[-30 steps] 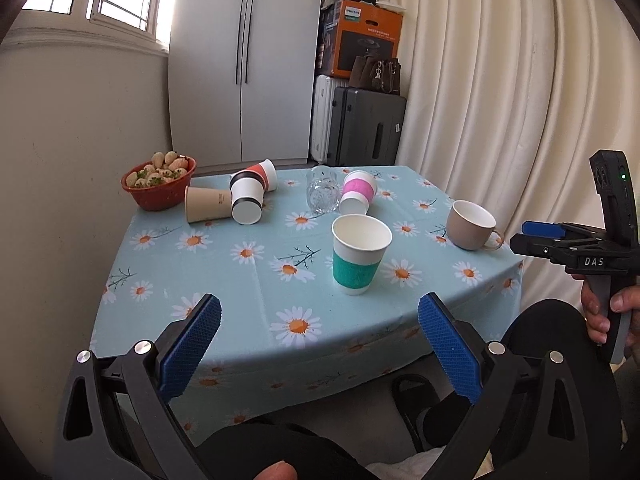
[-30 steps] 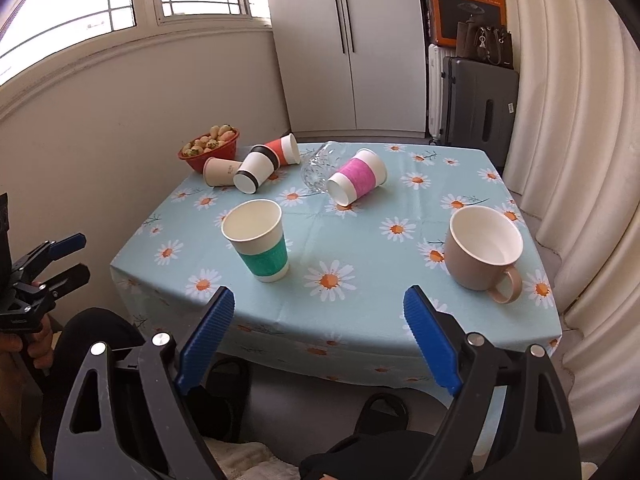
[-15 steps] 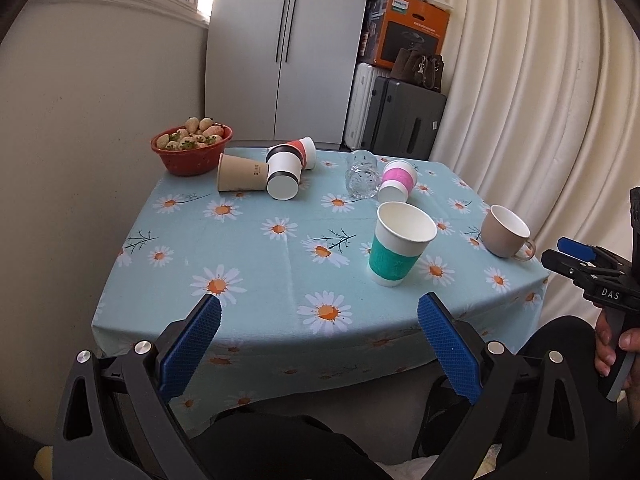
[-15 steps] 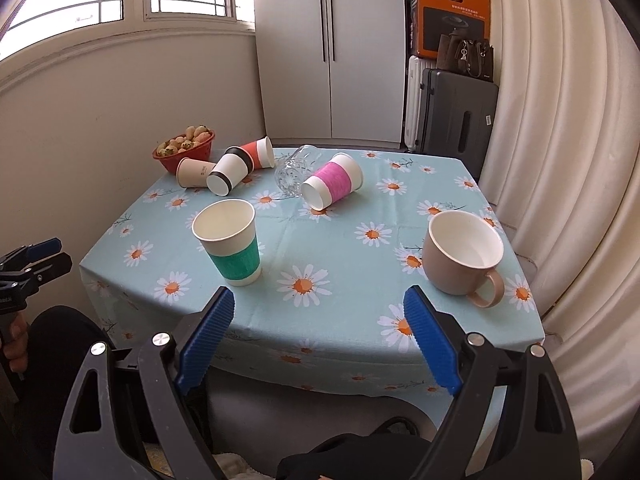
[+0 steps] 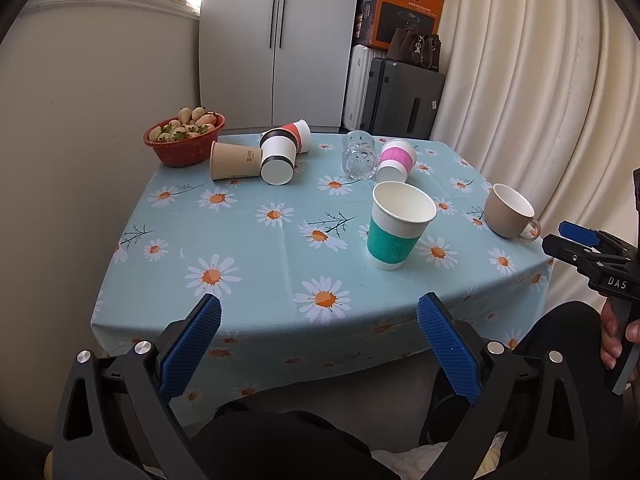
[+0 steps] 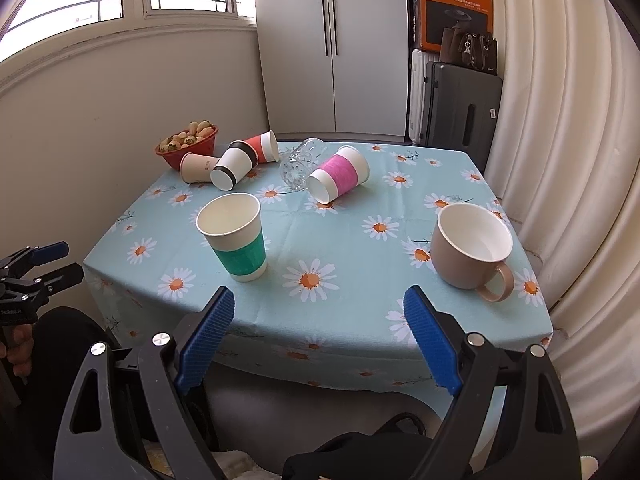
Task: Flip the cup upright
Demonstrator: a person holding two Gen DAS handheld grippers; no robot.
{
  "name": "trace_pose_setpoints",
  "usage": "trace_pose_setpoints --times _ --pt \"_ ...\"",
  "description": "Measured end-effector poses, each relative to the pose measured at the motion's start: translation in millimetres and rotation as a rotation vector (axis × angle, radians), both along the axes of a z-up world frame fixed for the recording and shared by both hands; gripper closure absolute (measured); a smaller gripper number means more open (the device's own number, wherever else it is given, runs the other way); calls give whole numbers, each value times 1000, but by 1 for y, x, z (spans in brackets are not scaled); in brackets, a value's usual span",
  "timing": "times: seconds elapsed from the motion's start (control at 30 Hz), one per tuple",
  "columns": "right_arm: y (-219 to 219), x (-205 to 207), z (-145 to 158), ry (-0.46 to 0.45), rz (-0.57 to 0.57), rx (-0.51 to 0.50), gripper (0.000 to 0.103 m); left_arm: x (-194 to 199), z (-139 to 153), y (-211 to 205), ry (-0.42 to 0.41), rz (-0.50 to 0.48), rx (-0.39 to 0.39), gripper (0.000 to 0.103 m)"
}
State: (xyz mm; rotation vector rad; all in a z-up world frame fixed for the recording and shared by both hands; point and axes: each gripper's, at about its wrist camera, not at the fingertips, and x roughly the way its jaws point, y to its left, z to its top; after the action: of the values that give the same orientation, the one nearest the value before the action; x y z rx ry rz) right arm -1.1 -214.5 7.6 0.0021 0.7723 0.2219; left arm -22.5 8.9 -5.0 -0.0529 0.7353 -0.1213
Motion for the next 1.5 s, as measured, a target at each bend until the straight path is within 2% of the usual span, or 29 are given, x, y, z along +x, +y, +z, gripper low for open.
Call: trace_pose_setpoints --times 1.5 --pt "2 -2 1 -13 -5 -22 17 -1 0 7 0 21 -11 7"
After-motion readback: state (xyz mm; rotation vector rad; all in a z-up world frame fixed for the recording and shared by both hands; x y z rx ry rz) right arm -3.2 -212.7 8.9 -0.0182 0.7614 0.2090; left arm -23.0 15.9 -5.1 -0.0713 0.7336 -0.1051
